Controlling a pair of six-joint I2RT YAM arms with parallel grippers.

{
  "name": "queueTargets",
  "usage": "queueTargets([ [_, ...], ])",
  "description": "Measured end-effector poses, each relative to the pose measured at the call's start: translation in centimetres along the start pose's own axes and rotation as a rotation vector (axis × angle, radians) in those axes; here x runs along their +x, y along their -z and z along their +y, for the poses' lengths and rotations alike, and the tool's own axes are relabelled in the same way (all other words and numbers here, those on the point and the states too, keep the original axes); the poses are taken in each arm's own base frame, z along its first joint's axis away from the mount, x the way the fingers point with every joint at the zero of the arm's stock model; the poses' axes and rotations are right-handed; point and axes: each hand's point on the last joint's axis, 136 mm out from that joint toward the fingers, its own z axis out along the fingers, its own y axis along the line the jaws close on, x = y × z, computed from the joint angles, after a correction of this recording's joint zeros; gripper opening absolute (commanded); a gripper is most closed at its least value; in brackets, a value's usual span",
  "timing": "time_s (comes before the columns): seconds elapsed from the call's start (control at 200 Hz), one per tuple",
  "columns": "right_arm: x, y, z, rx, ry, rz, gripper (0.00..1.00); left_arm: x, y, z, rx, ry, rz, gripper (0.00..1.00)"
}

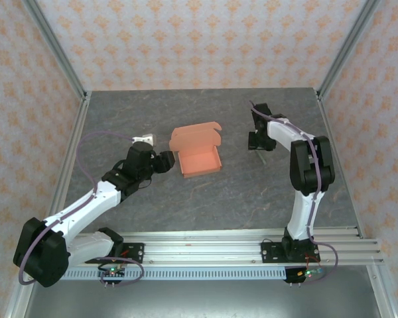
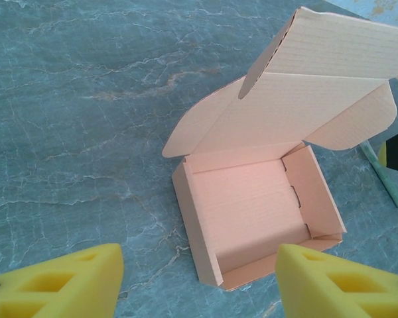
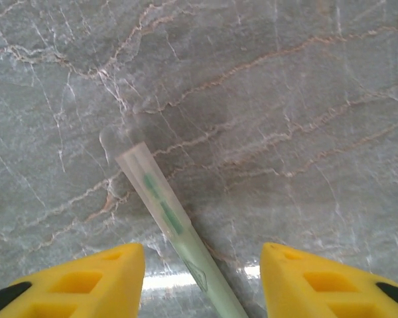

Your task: Fold the paper box

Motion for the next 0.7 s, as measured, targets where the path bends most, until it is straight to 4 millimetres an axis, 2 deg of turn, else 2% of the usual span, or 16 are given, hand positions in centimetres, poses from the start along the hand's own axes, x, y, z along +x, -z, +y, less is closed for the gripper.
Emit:
queueTargets([
  [0.305, 1.2, -1.5, 0.5, -0.016, 0.041, 0.082, 0.34, 0.2, -0.1, 0.1, -0.005, -0.003, 0.007, 0.63],
  [0.52, 1.3, -1.5, 0.9, -0.039, 0.048, 0.087, 0.18, 0.3, -0.1, 0.2, -0.007, -0.003, 0.011, 0.63],
  [0.636, 1.5, -1.4, 1.0, -0.054, 0.038, 0.077, 0.16, 0.3, -0.1, 0.2, -0.008, -0.003, 0.012, 0.63],
  [0.701, 2.2, -1.2, 0.9, -0.057, 0.033, 0.081, 0.15, 0.3, -0.1, 0.2, -0.009, -0.004, 0.013, 0.63],
])
